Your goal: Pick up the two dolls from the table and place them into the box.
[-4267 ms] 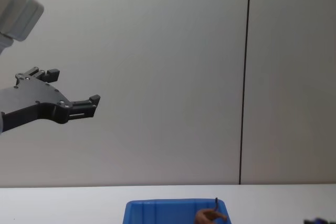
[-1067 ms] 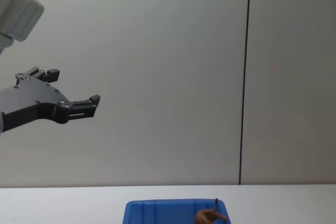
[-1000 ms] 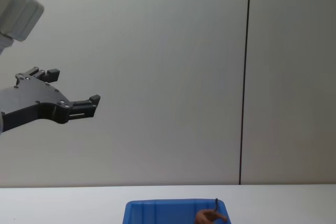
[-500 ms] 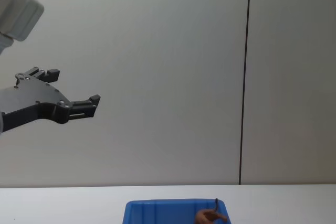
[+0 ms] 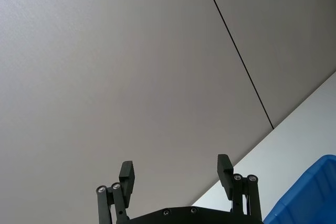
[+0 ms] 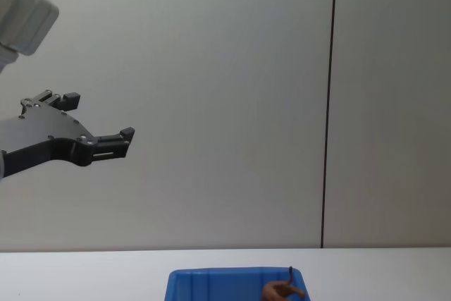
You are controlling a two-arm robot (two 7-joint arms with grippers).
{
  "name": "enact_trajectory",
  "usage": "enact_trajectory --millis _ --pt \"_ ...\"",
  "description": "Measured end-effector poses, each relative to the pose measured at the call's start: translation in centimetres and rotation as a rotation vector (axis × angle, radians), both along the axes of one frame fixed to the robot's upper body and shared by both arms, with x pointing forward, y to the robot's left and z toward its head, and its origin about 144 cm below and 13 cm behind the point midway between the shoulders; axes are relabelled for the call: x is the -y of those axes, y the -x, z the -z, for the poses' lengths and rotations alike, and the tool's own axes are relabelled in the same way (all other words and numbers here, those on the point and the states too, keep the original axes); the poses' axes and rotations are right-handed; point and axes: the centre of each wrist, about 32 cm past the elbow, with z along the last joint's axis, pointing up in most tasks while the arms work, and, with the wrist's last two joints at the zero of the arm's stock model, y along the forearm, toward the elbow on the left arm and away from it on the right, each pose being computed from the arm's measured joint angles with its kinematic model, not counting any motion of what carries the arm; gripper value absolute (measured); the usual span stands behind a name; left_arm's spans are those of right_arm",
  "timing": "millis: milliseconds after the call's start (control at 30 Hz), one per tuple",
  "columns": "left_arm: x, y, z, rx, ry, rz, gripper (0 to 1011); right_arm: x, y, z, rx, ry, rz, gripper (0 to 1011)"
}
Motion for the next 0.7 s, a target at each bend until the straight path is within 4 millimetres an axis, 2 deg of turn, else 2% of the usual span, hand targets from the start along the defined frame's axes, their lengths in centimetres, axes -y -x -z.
enact_trajectory --millis 200,433,700 --pt "0.0 0.0 0.0 0.000 0.000 0.000 1001 -0.1 -0.3 0.1 0.031 0.007 -0.020 371" --pt "0.0 0.0 0.0 0.000 0.000 0.000 1001 -0.3 -0.5 -0.4 0.087 0.003 -0.047 362" --pt "0.0 0.0 0.0 0.000 0.000 0.000 1001 -0.9 -0.5 -2.1 0.191 -0.025 -0.105 362"
